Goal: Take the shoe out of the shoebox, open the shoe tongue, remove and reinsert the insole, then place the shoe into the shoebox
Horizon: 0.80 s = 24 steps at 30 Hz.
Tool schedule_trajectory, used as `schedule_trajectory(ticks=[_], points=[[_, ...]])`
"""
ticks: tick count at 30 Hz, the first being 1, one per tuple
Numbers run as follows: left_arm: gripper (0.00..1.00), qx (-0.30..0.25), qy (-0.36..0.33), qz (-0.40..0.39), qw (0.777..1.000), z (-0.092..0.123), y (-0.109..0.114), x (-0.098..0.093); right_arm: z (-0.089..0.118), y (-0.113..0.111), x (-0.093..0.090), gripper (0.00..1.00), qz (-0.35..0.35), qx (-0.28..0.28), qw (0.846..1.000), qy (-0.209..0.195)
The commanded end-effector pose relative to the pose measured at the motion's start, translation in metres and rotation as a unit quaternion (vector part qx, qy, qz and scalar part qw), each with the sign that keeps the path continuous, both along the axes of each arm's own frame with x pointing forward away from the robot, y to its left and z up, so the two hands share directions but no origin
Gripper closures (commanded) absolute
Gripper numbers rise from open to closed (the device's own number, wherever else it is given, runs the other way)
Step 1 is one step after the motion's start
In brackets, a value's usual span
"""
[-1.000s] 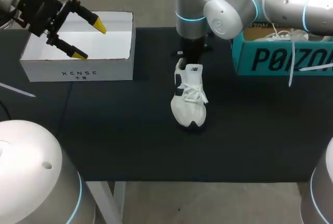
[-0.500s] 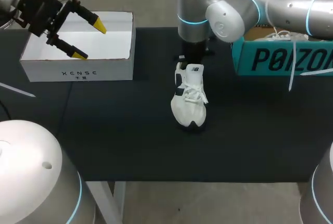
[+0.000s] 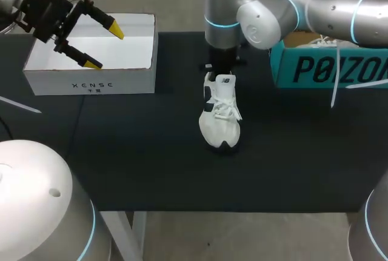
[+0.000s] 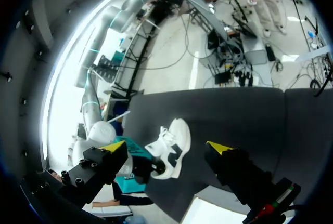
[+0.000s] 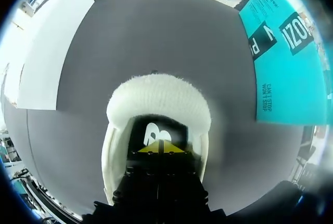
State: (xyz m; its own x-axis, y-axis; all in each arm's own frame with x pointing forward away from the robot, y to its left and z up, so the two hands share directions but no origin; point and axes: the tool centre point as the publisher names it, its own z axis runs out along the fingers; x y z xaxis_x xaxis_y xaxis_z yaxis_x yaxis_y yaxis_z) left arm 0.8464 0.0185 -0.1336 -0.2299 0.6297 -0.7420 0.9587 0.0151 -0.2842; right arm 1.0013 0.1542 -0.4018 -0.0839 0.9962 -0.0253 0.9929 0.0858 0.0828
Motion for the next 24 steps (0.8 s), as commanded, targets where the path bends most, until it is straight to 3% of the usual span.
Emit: schedule_trajectory(ticks=[1, 14, 24], points=[[0.0, 0.002, 0.0, -0.001, 1.0, 0.0, 0.0, 0.001, 0.022, -0.005, -0.005, 1.0, -0.002, 0.004, 1.0, -0.013], [0.0, 0.002, 0.0, -0.001, 1.0, 0.0, 0.0, 0.001, 0.064, -0.005, 0.002, 1.0, 0.009, -0.001, 0.999, -0.043], [0.0, 0.002, 0.0, -0.001, 1.0, 0.0, 0.0, 0.001, 0.07, -0.008, -0.01, 1.0, 0.003, -0.007, 0.999, -0.048]])
